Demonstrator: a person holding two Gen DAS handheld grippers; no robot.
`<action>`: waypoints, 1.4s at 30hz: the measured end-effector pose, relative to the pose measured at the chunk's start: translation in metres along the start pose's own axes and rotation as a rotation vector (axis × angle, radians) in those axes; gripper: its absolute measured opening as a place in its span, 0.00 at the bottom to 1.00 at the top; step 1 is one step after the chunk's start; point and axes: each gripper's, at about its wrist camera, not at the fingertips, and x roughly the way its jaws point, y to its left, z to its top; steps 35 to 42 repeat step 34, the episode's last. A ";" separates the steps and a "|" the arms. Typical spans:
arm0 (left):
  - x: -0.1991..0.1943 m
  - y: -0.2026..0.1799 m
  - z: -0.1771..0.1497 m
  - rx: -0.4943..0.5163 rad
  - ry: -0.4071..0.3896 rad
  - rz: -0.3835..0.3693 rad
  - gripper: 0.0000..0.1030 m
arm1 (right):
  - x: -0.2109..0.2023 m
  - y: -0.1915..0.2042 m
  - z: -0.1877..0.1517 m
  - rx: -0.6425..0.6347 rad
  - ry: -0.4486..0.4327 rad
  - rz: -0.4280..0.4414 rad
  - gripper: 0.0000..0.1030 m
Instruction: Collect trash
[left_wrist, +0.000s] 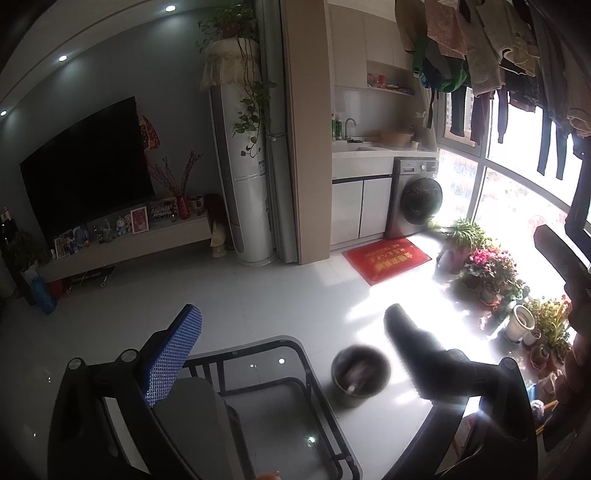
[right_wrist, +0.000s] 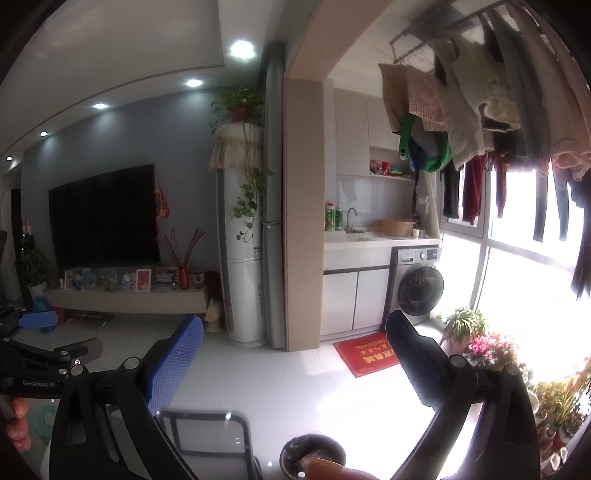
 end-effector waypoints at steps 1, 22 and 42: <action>0.001 -0.001 0.001 0.001 0.005 -0.002 0.94 | 0.001 -0.002 0.000 0.008 0.009 0.002 0.94; 0.025 -0.003 0.005 -0.063 0.057 -0.131 0.94 | 0.015 -0.006 -0.007 -0.006 0.051 -0.050 0.94; 0.031 -0.005 0.024 -0.003 0.045 0.012 0.94 | 0.032 0.003 0.009 0.027 0.115 -0.107 0.94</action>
